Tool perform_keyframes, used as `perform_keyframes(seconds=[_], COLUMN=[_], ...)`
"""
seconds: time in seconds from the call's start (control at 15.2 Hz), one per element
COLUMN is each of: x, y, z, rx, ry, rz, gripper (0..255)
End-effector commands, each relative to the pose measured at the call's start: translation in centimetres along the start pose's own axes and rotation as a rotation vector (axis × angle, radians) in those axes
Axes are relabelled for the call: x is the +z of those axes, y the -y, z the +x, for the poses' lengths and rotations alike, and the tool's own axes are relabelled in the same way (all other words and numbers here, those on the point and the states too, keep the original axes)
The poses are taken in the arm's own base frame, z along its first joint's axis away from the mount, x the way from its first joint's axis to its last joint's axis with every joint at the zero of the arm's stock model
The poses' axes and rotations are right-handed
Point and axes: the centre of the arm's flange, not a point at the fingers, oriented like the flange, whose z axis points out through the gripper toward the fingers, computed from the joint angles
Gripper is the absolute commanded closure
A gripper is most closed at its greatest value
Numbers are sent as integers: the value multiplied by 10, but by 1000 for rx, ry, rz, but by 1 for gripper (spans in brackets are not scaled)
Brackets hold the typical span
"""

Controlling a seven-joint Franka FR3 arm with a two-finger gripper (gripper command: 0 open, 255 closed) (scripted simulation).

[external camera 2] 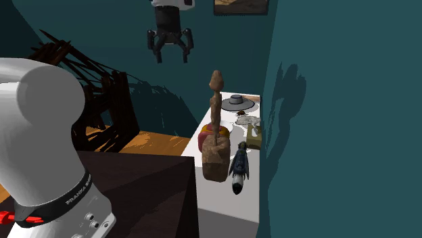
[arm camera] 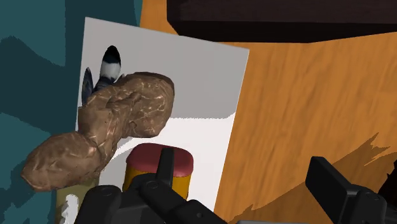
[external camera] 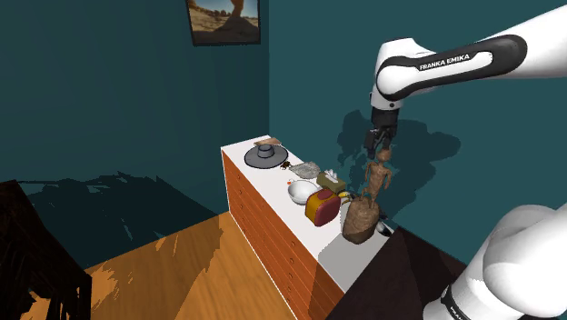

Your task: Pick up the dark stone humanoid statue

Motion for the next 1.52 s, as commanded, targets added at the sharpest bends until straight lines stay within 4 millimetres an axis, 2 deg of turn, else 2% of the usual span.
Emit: perform_keyframes(seconds=[0.0, 0.92, 1.45], x=[12, 105, 145], y=[-21, -155, -154], z=[15, 113, 117], rx=[-5, -38, -38], ry=[13, 103, 103], rz=[3, 33, 33], gripper=[0, 0, 0])
